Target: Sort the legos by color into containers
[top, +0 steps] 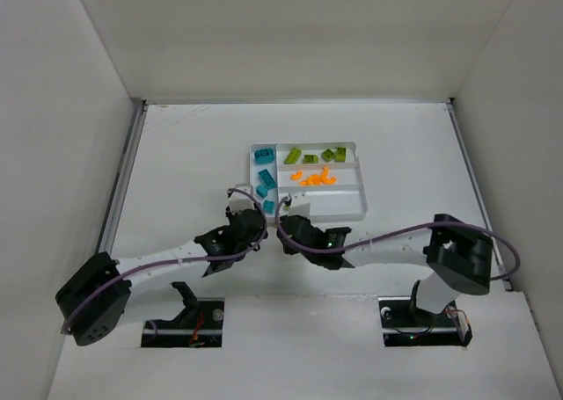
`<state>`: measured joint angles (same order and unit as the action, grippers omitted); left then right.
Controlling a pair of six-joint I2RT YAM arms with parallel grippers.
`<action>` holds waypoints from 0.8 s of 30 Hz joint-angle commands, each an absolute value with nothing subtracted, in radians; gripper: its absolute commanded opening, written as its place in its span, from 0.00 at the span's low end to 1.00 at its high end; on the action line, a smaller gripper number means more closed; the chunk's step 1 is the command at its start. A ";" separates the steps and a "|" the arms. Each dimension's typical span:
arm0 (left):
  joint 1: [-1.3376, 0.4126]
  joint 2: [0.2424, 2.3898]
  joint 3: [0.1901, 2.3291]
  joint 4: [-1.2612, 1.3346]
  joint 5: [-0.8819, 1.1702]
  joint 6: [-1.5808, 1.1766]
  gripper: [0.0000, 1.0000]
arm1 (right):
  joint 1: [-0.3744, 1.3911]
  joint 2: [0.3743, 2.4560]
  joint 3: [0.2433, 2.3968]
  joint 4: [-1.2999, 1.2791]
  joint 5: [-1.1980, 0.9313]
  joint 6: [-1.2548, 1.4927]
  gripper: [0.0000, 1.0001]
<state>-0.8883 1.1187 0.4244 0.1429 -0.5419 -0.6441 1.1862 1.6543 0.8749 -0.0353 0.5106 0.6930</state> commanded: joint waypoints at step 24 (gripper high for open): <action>-1.053 1.399 0.575 0.258 -0.560 -0.735 0.41 | 0.614 1.778 1.109 0.152 0.364 0.548 0.31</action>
<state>-1.0466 1.3777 0.5301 0.2394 -0.5491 -0.7147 0.6258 1.7702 1.0550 0.0879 0.3790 0.5594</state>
